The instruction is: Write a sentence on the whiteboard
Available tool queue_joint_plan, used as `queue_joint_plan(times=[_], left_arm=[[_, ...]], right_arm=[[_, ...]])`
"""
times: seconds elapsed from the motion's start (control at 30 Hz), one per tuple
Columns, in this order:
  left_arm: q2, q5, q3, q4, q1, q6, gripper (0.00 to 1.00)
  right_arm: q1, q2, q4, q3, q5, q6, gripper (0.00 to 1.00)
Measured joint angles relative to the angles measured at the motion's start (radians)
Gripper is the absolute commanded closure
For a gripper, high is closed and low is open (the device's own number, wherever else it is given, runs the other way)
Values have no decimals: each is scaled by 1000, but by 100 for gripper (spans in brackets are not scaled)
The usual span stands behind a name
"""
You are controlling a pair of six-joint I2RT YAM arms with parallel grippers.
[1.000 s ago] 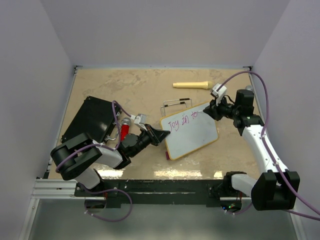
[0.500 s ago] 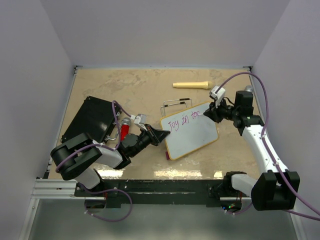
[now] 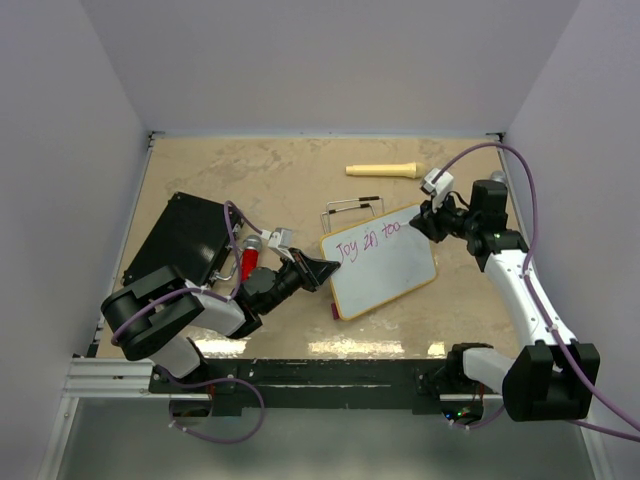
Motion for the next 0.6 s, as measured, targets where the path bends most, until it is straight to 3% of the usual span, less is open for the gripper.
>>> queue_joint_plan(times=[0.6], left_arm=[[1, -2, 0, 1, 0, -3, 100]], right_arm=[[-1, 13, 13, 4, -8, 5, 100]])
